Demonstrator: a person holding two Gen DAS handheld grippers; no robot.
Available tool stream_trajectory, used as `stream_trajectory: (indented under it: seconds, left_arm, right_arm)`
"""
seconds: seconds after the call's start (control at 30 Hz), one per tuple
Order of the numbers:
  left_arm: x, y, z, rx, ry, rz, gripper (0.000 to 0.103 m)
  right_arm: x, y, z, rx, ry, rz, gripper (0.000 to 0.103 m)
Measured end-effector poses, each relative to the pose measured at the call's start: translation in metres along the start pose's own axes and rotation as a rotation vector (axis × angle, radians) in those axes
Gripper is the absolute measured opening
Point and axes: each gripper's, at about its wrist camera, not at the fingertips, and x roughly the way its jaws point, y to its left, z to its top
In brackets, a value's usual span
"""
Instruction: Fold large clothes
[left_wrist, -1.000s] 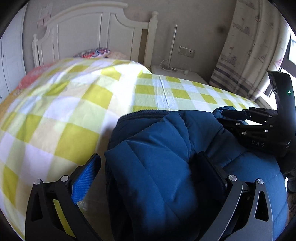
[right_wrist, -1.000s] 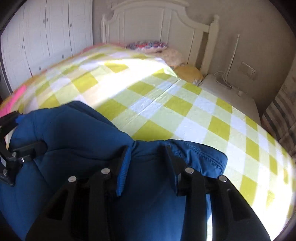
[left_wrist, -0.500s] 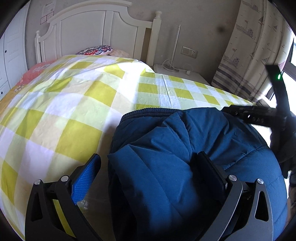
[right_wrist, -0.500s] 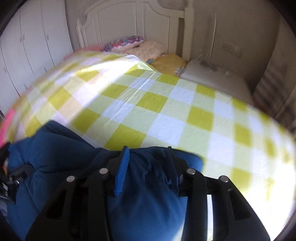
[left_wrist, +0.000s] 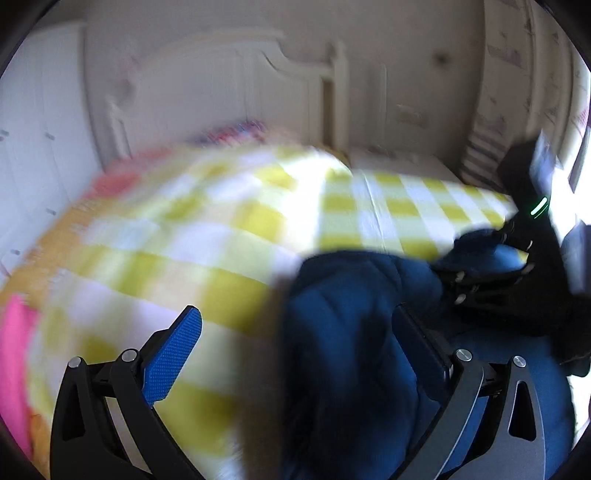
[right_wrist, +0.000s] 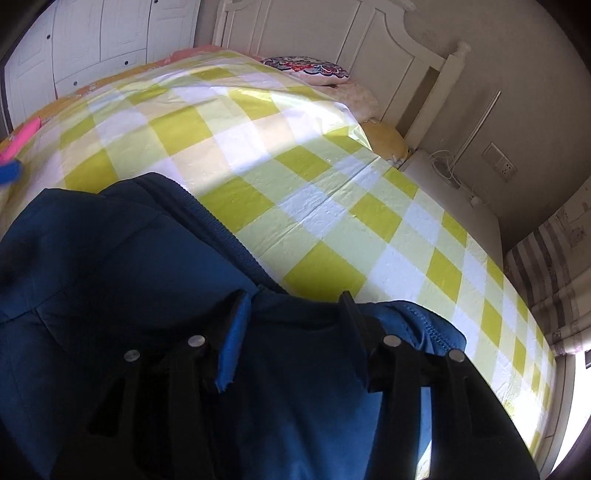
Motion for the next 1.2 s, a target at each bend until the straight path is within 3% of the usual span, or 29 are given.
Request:
stream_trajectory:
  seconds: [0.07,0.13,0.23,0.33,0.4,0.43,0.57,0.63,0.73,0.8,0.87,0.97,1.07,1.13,1.2]
  left_arm:
    - [-0.032,0.003,-0.002,0.006,-0.045,-0.038,0.099]
    - [-0.048,0.003,-0.015,0.009,-0.033,-0.108,0.099]
    - [-0.016,-0.015,-0.054,0.102,0.069,-0.042,0.099]
    - [-0.005,0.002,-0.073,-0.028,0.051,-0.130,0.099]
    - [-0.004,0.006,-0.074,-0.048,0.044,-0.146,0.099]
    - [-0.003,0.006,-0.076,-0.054,0.037,-0.148,0.099]
    - [-0.005,0.004,-0.083,-0.066,0.011,-0.148,0.099]
    - [-0.006,0.006,-0.084,-0.075,0.012,-0.154,0.099]
    - [-0.012,0.007,-0.082,-0.071,0.035,-0.121,0.099]
    - [-0.022,0.013,-0.072,-0.065,0.059,-0.153,0.098]
    - [-0.037,0.025,-0.059,-0.109,0.023,-0.189,0.098]
    - [-0.052,0.035,-0.037,-0.123,-0.046,-0.162,0.099]
    - [-0.023,0.023,-0.030,-0.076,0.037,-0.141,0.099]
    - [0.002,0.009,-0.035,-0.017,0.128,-0.115,0.099]
    - [0.017,0.003,-0.042,0.017,0.142,-0.107,0.099]
  right_arm:
    - [0.001,-0.001,-0.002,0.009,-0.010,0.005,0.048]
    - [0.001,-0.001,-0.003,0.015,-0.012,0.008,0.048]
    - [0.004,0.002,-0.003,0.014,-0.013,0.004,0.048]
    - [-0.002,0.008,0.001,-0.019,0.012,-0.022,0.049]
    - [-0.012,0.013,0.008,-0.053,0.024,-0.047,0.049]
    - [-0.021,0.015,0.013,-0.049,0.007,-0.035,0.049]
    - [-0.055,0.036,0.034,-0.031,-0.105,0.179,0.050]
    - [-0.044,0.071,0.038,-0.139,-0.053,0.237,0.054]
    - [-0.012,0.105,0.033,-0.271,0.058,0.167,0.055]
    - [-0.005,0.099,0.038,-0.228,0.096,0.214,0.056]
    - [-0.003,0.086,0.037,-0.165,0.100,0.287,0.056]
    - [-0.003,0.060,0.031,-0.041,0.062,0.428,0.058]
    - [-0.012,0.030,0.027,0.102,0.007,0.535,0.058]
    - [-0.030,0.017,0.026,0.157,-0.043,0.510,0.058]
    - [-0.058,0.005,0.021,0.186,-0.122,0.495,0.060]
